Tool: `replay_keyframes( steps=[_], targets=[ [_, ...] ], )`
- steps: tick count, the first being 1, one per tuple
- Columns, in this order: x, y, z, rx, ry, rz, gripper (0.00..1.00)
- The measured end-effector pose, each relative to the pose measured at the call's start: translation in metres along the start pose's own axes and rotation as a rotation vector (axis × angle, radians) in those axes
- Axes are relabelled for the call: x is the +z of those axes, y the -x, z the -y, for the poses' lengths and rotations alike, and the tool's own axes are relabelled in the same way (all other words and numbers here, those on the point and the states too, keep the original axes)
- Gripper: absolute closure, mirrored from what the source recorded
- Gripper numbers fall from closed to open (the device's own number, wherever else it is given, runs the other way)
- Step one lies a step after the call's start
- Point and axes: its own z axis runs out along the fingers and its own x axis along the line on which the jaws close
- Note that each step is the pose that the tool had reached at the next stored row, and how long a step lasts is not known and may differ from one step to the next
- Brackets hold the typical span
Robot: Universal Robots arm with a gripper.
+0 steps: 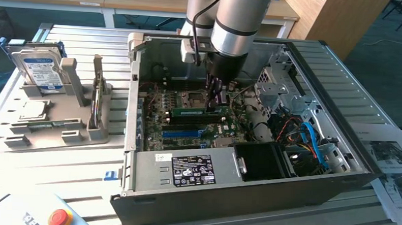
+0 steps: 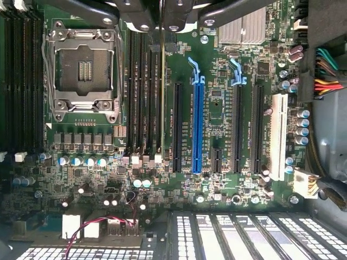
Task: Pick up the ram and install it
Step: 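Insert the ram into the slot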
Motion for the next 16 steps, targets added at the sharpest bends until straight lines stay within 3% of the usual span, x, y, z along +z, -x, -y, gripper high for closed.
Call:
replay_keyframes(
  steps=[16],
  targets=[
    [0.0005, 0.0007, -0.0007, 0.023, 0.0001, 0.0011, 0.88]
  ],
)
